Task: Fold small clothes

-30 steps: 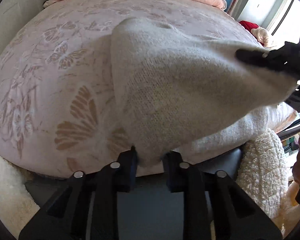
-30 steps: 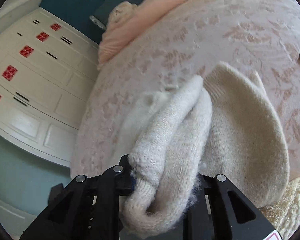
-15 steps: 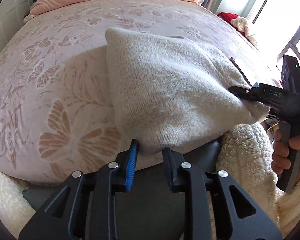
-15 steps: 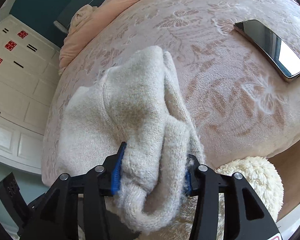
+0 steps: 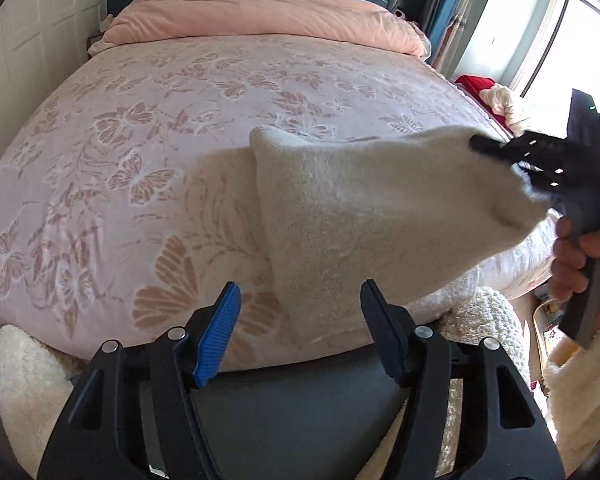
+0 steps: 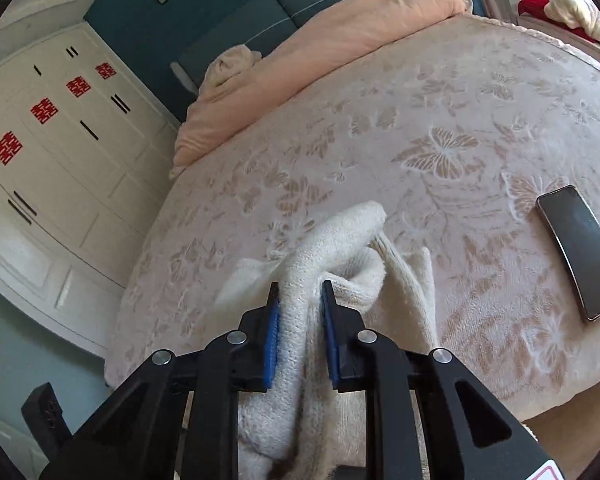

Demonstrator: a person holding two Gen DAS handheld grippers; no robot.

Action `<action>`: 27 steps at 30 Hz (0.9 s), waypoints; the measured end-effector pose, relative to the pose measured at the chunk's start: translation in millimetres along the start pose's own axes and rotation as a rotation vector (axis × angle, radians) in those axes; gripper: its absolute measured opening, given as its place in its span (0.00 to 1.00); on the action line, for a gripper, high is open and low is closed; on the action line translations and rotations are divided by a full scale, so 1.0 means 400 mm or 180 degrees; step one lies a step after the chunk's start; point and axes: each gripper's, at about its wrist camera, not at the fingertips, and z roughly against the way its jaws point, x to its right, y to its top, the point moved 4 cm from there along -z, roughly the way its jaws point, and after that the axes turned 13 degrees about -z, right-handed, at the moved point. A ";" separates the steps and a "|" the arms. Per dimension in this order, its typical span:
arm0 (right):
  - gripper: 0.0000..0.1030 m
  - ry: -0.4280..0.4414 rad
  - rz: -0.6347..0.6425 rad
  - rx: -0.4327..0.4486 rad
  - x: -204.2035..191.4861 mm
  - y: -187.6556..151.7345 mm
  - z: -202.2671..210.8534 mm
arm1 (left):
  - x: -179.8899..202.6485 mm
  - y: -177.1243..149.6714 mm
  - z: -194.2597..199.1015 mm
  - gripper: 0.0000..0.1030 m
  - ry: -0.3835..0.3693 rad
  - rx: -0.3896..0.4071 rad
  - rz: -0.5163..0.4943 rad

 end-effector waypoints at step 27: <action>0.43 -0.0558 0.0291 -0.0300 0.011 -0.197 0.054 | 0.011 -0.012 -0.037 0.67 0.0205 -0.0203 -0.0117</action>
